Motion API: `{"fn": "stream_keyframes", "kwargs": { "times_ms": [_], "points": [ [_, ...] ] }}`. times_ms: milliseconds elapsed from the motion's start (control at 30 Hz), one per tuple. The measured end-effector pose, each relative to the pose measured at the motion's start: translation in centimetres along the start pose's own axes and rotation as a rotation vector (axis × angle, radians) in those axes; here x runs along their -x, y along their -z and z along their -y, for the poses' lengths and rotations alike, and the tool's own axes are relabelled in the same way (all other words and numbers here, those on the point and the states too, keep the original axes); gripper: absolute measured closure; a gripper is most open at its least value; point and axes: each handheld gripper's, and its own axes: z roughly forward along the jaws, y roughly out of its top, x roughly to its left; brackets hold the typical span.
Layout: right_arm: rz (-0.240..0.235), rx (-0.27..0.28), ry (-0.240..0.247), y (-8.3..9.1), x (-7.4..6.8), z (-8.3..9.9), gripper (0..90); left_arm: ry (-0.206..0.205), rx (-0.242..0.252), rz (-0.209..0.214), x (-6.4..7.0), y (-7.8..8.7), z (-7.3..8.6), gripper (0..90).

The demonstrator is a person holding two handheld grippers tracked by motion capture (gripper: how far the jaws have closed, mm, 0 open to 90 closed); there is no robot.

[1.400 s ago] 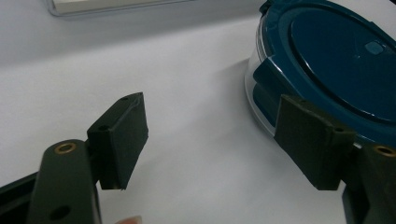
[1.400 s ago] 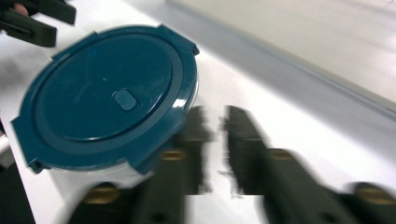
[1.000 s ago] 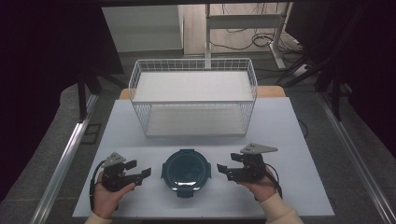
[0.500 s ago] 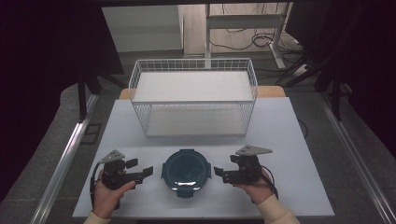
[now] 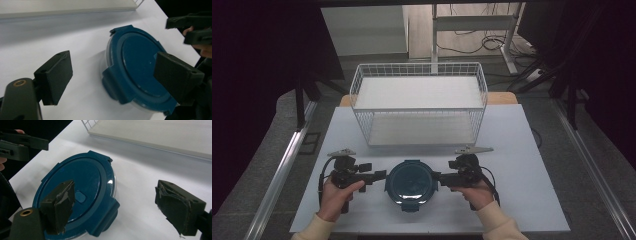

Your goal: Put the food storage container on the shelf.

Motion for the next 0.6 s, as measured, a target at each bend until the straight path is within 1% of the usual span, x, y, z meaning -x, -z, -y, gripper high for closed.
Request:
{"fn": "stream_keyframes", "kwargs": {
  "times_ms": [33, 67, 100, 133, 233, 267, 300, 333, 367, 400, 433, 500, 533, 600],
  "points": [
    [0.0, 0.0, 0.0, 0.0, 0.0, 0.0, 16.2, 0.008, 0.002, 0.01, 0.0, -0.2, -0.1, 15.3],
    [-0.015, -0.009, -0.015, -0.6, 0.0, 0.3, 16.1, 0.034, 0.009, 0.035, -0.2, -0.6, -0.1, 15.5],
    [-0.015, -0.009, -0.015, -0.6, 0.0, 0.3, 16.1, 0.034, 0.009, 0.035, -0.2, -0.6, -0.1, 15.6],
    [-0.005, -0.032, -0.009, -1.2, 0.1, 0.6, 15.9, 0.054, -0.003, 0.052, -0.5, -1.0, 0.1, 15.5],
    [0.002, -0.04, -0.018, -1.6, 0.2, 0.8, 15.9, 0.057, -0.017, 0.048, -0.8, -1.2, 0.3, 15.6],
    [-0.005, -0.045, -0.032, -1.8, 0.3, 0.9, 15.9, 0.067, -0.013, 0.051, -0.9, -1.3, 0.4, 15.6],
    [-0.02, -0.056, -0.047, -2.0, 0.4, 1.1, 15.9, 0.08, -0.009, 0.07, -1.1, -1.3, 0.5, 15.9],
    [-0.025, -0.061, -0.054, -2.1, 0.4, 1.2, 15.8, 0.101, -0.009, 0.099, -1.3, -1.4, 0.6, 16.0],
    [-0.029, -0.08, -0.061, -2.5, 0.4, 1.5, 15.5, 0.107, -0.024, 0.096, -1.5, -1.7, 1.0, 15.9],
    [-0.037, -0.086, -0.066, -2.6, 0.4, 1.7, 15.4, 0.107, -0.024, 0.096, -1.5, -1.7, 1.0, 15.9],
    [-0.037, -0.086, -0.066, -2.6, 0.4, 1.7, 15.4, 0.102, -0.035, 0.086, -1.5, -1.8, 1.2, 15.9],
    [-0.049, -0.099, -0.082, -3.0, 0.4, 2.0, 15.1, 0.128, -0.038, 0.117, -1.6, -2.1, 1.6, 15.9],
    [-0.059, -0.098, -0.094, -3.1, 0.4, 2.1, 14.6, 0.134, -0.045, 0.126, -1.6, -2.3, 1.7, 15.9],
    [-0.09, -0.102, -0.133, -3.4, 0.5, 2.3, 14.2, 0.131, -0.055, 0.123, -1.6, -2.7, 2.0, 15.9]
  ]
}}
